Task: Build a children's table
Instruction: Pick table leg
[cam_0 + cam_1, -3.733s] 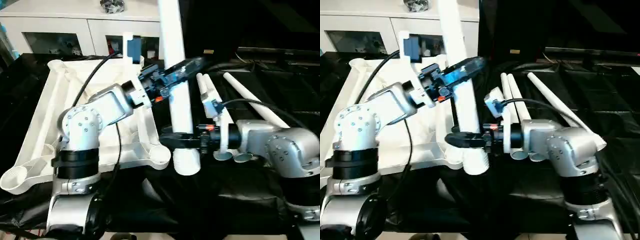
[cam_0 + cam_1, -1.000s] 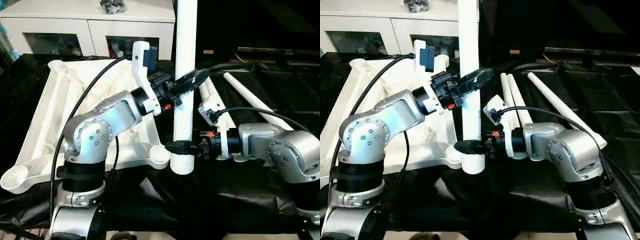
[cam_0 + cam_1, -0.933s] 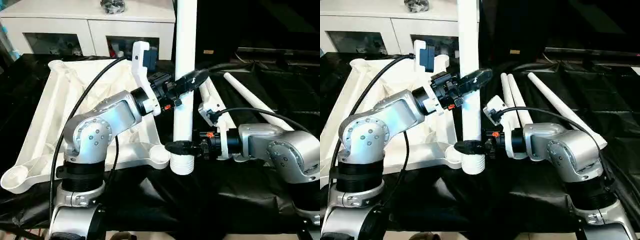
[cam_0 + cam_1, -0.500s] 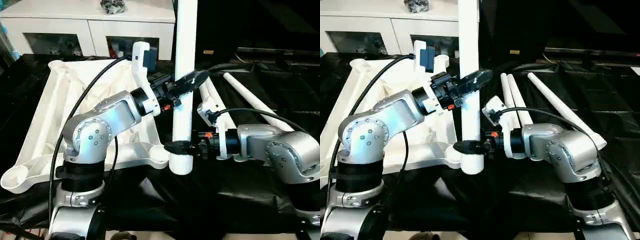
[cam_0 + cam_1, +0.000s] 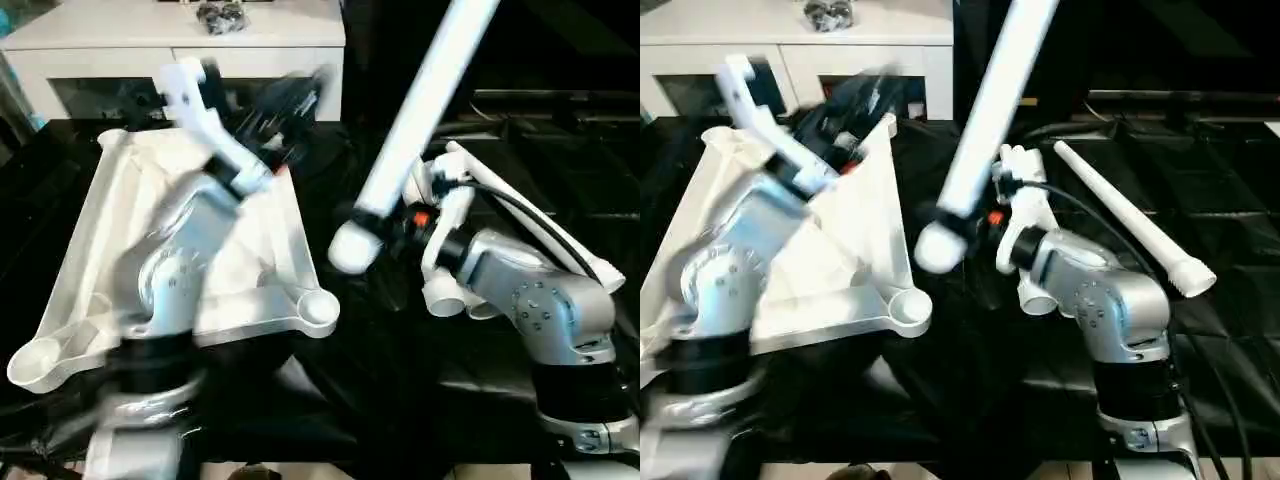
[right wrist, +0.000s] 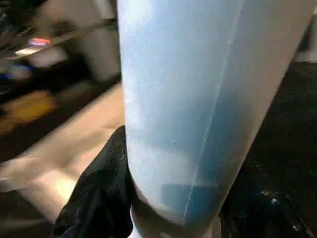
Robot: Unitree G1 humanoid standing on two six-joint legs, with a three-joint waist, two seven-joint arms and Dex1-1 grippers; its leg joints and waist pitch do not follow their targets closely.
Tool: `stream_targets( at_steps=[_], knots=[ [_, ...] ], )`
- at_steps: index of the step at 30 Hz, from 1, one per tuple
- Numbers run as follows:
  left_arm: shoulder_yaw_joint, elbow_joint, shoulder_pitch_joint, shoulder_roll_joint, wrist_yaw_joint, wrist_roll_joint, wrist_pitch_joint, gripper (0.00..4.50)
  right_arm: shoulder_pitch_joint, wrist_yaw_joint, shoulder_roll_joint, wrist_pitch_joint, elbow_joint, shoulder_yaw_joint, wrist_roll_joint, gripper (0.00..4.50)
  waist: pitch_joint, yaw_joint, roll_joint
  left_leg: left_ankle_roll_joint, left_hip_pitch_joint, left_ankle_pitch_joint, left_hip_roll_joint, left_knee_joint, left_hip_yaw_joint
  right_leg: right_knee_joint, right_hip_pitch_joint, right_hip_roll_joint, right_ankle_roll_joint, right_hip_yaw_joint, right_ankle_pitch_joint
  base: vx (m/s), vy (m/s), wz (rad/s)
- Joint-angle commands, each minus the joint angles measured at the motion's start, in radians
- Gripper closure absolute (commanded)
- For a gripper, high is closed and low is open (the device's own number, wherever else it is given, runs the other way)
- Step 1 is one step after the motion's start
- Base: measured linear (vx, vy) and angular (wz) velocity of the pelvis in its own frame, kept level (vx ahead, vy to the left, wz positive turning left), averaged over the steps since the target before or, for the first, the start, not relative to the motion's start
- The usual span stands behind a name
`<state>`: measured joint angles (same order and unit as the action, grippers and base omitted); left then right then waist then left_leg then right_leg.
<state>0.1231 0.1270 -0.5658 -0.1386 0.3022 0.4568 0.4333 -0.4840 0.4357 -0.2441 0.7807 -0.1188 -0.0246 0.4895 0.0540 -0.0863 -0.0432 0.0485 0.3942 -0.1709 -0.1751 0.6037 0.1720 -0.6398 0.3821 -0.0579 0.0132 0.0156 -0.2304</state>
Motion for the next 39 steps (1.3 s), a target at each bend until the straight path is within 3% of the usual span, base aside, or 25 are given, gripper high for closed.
stream_targets(
  at_steps=[1, 5, 7, 9, 10, 14, 18, 19, 21, 22, 24, 25, 26, 27, 28, 29, 30, 31, 33, 34, 35, 36, 37, 38, 39],
  knots=[
    [0.002, 0.026, 0.063, -0.016, -0.048, -0.092, -0.072, 1.95, 0.073, -0.061, 0.038, -0.113, -0.061, -0.008, -0.058, 2.61, -0.073, 0.003, 0.001, 0.058, -0.022, -0.122, -0.039, -0.062, -0.019, 0.077, -0.041, -0.059, -0.147, -0.029, 0.009, 0.0, 0.0, 0.0],
    [0.013, 0.129, 0.169, -0.039, -0.14, -0.129, 0.021, 1.95, 0.152, -0.165, 0.058, -0.169, -0.1, -0.004, -0.136, 2.62, -0.076, -0.001, 0.018, 0.035, -0.019, -0.094, -0.04, -0.064, -0.018, 0.067, -0.044, -0.059, -0.16, -0.028, 0.077, 0.0, 0.0, 0.0],
    [0.031, 0.187, 0.237, -0.027, -0.212, -0.13, 0.095, 1.95, 0.183, -0.245, 0.036, -0.177, -0.086, 0.017, -0.218, 2.62, -0.072, -0.002, 0.005, 0.042, -0.019, -0.091, -0.04, -0.066, -0.018, 0.067, -0.035, -0.057, -0.167, -0.024, 0.062, 0.0, 0.0, 0.0],
    [0.006, 0.218, 0.316, -0.04, -0.223, -0.2, 0.072, 1.95, 0.204, -0.232, 0.056, -0.099, -0.063, -0.034, -0.146, 2.62, -0.068, 0.0, 0.002, 0.04, -0.022, -0.149, -0.038, -0.068, -0.018, 0.078, -0.036, -0.056, -0.156, -0.027, -0.018, 0.0, 0.0, 0.0],
    [-0.011, 0.249, 0.394, -0.05, -0.232, -0.262, 0.048, 1.95, 0.23, -0.228, 0.052, -0.142, -0.045, -0.025, -0.17, 2.62, -0.066, 0.0, -0.025, 0.044, -0.025, -0.201, -0.041, -0.072, -0.022, 0.089, -0.028, -0.058, -0.139, -0.027, -0.069, 0.0, 0.0, 0.0],
    [-0.022, 0.283, 0.488, -0.029, -0.272, -0.321, 0.008, 1.95, 0.261, -0.198, 0.046, -0.225, -0.066, 0.022, -0.216, 2.62, -0.062, 0.002, 0.004, 0.045, -0.021, -0.235, -0.043, -0.076, -0.02, 0.097, -0.028, -0.059, -0.123, -0.03, -0.13, 0.0, 0.0, 0.0],
    [-0.081, 0.205, 0.469, -0.017, -0.341, -0.388, -0.064, 1.95, 0.23, -0.226, 0.046, -0.255, -0.054, -0.003, -0.224, 2.62, -0.06, -0.005, 0.016, 0.026, -0.025, -0.224, -0.046, -0.077, -0.019, 0.099, -0.018, -0.063, -0.107, -0.033, -0.185, 0.0, 0.0, 0.0],
    [-0.084, 0.178, 0.45, -0.012, -0.354, -0.404, -0.077, 1.95, 0.211, -0.234, 0.046, -0.266, -0.052, 0.001, -0.238, 2.62, -0.057, 0.007, 0.0, -0.044, 0.02, -0.249, -0.022, -0.107, -0.068, 0.081, -0.05, -0.06, -0.124, 0.038, -0.18, -0.027, -0.004, 0.26],
    [-0.072, 0.123, 0.421, 0.0, -0.345, -0.402, -0.116, 1.95, 0.19, -0.223, 0.043, -0.283, -0.045, 0.012, -0.25, 2.62, -0.066, 0.038, -0.016, -0.074, -0.001, -0.295, -0.048, -0.103, -0.131, 0.066, -0.047, -0.041, -0.18, 0.074, -0.07, -0.028, -0.011, 0.39],
    [-0.068, 0.111, 0.416, 0.003, -0.346, -0.404, -0.128, 1.95, 0.19, -0.219, 0.042, -0.287, -0.043, 0.014, -0.25, 2.62, -0.063, 0.063, -0.034, -0.078, -0.011, -0.378, -0.075, -0.13, -0.199, 0.027, -0.046, -0.014, -0.205, 0.091, -0.075, -0.019, -0.055, 0.49],
    [-0.046, 0.071, 0.404, 0.012, -0.328, -0.385, -0.128, 1.95, 0.189, -0.209, 0.055, -0.293, -0.032, 0.014, -0.241, 2.62, -0.057, 0.093, -0.033, -0.101, -0.038, -0.479, -0.095, -0.165, -0.298, -0.042, -0.024, 0.007, -0.215, 0.078, -0.177, -0.017, -0.076, 0.49],
    [-0.037, 0.064, 0.411, 0.017, -0.306, -0.364, -0.111, 1.95, 0.195, -0.202, 0.062, -0.289, -0.03, 0.011, -0.229, 2.62, -0.057, 0.095, -0.012, -0.11, -0.036, -0.495, -0.07, -0.176, -0.332, -0.054, -0.014, 0.004, -0.244, 0.055, -0.18, -0.023, -0.156, 0.51],
    [-0.035, 0.065, 0.412, 0.017, -0.308, -0.364, -0.105, 1.95, 0.195, -0.2, 0.064, -0.288, -0.028, 0.011, -0.226, 2.62, -0.049, 0.093, 0.005, -0.102, 0.029, -0.456, 0.036, -0.165, -0.303, 0.009, -0.056, -0.026, -0.285, 0.025, -0.17, -0.023, -0.156, 0.51],
    [-0.032, 0.068, 0.418, 0.014, -0.317, -0.367, -0.09, 1.95, 0.197, -0.197, 0.075, -0.284, -0.025, 0.01, -0.213, 2.62, -0.062, 0.082, 0.041, -0.097, 0.033, -0.382, 0.061, -0.098, -0.254, 0.078, -0.061, -0.077, -0.315, -0.003, -0.167, -0.033, -0.196, 0.49],
    [-0.032, 0.069, 0.416, 0.005, -0.322, -0.375, -0.09, 1.95, 0.193, -0.203, 0.084, -0.292, -0.009, 0.013, -0.217, 2.62, -0.058, 0.051, 0.077, -0.053, -0.007, -0.178, 0.082, 0.056, -0.128, 0.178, -0.035, -0.156, -0.2, -0.012, -0.388, -0.055, -0.188, 0.23],
    [-0.039, 0.071, 0.413, -0.012, -0.327, -0.395, -0.088, 1.95, 0.189, -0.205, 0.09, -0.297, 0.007, 0.02, -0.22, 2.62, -0.038, 0.024, 0.097, -0.034, 0.045, -0.084, 0.052, 0.087, -0.106, 0.187, -0.064, -0.189, 0.003, -0.072, -0.666, -0.055, -0.188, 0.23],
    [-0.045, 0.073, 0.413, -0.023, -0.33, -0.406, -0.093, 1.95, 0.191, -0.207, 0.093, -0.299, 0.01, 0.025, -0.223, 2.62, -0.038, 0.011, 0.099, -0.037, 0.069, -0.099, 0.042, 0.099, -0.109, 0.17, -0.085, -0.207, 0.096, -0.092, -0.694, -0.031, -0.169, -0.07],
    [-0.045, 0.067, 0.403, -0.031, -0.328, -0.407, -0.1, 1.95, 0.192, -0.198, 0.101, -0.304, 0.025, 0.035, -0.222, 2.62, -0.057, -0.013, 0.107, -0.076, 0.091, -0.158, 0.041, 0.118, -0.118, 0.137, -0.107, -0.222, 0.198, -0.138, -0.532, 0.001, -0.131, -0.05],
    [-0.046, 0.062, 0.401, -0.039, -0.325, -0.415, -0.111, 1.95, 0.196, -0.195, 0.107, -0.301, 0.027, 0.04, -0.221, 2.62, -0.068, -0.022, 0.1, -0.089, 0.092, -0.178, 0.039, 0.145, -0.136, 0.111, -0.115, -0.248, 0.085, -0.161, -0.101, 0.002, -0.094, 0.02],
    [-0.045, 0.039, 0.39, -0.048, -0.305, -0.426, -0.133, 1.95, 0.2, -0.202, 0.119, -0.293, 0.035, 0.053, -0.237, 2.62, -0.062, -0.026, 0.067, -0.054, 0.078, -0.156, 0.022, 0.128, -0.15, 0.105, -0.114, -0.24, -0.1, -0.142, 0.147, 0.0, 0.0, 0.0],
    [-0.045, 0.036, 0.388, -0.048, -0.302, -0.425, -0.135, 1.95, 0.2, -0.203, 0.12, -0.292, 0.036, 0.055, -0.239, 2.62, -0.067, -0.024, 0.071, -0.038, 0.049, -0.084, 0.011, 0.051, -0.136, 0.084, -0.113, -0.152, -0.239, -0.084, 0.305, 0.0, 0.0, 0.0],
    [-0.045, 0.022, 0.384, -0.043, -0.288, -0.419, -0.151, 1.95, 0.205, -0.211, 0.121, -0.293, 0.042, 0.066, -0.255, 2.62, -0.075, -0.024, 0.051, -0.042, 0.025, -0.006, -0.004, 0.001, -0.128, 0.058, -0.112, -0.105, -0.272, -0.046, 0.348, 0.017, 0.094, 0.16],
    [-0.046, 0.021, 0.389, -0.039, -0.285, -0.417, -0.158, 1.95, 0.212, -0.213, 0.119, -0.296, 0.041, 0.071, -0.26, 2.62, -0.081, -0.002, 0.026, -0.148, -0.038, 0.172, -0.049, -0.032, -0.128, 0.016, -0.061, -0.033, -0.263, 0.008, 0.332, 0.029, 0.138, 0.19],
    [-0.064, 0.013, 0.382, -0.046, -0.283, -0.435, -0.152, 1.95, 0.22, -0.202, 0.119, -0.303, 0.04, 0.074, -0.254, 2.62, -0.087, 0.018, 0.001, -0.267, -0.088, 0.259, -0.118, -0.032, -0.159, -0.016, 0.005, -0.03, -0.23, 0.023, 0.14, 0.029, 0.138, 0.19],
    [-0.081, 0.009, 0.378, -0.054, -0.282, -0.449, -0.146, 1.95, 0.226, -0.193, 0.119, -0.308, 0.039, 0.075, -0.247, 2.62, -0.082, 0.016, 0.0, -0.276, -0.077, 0.253, -0.126, -0.035, -0.157, -0.015, 0.004, -0.038, -0.209, 0.021, 0.092, 0.016, 0.144, 0.16]
  ],
)
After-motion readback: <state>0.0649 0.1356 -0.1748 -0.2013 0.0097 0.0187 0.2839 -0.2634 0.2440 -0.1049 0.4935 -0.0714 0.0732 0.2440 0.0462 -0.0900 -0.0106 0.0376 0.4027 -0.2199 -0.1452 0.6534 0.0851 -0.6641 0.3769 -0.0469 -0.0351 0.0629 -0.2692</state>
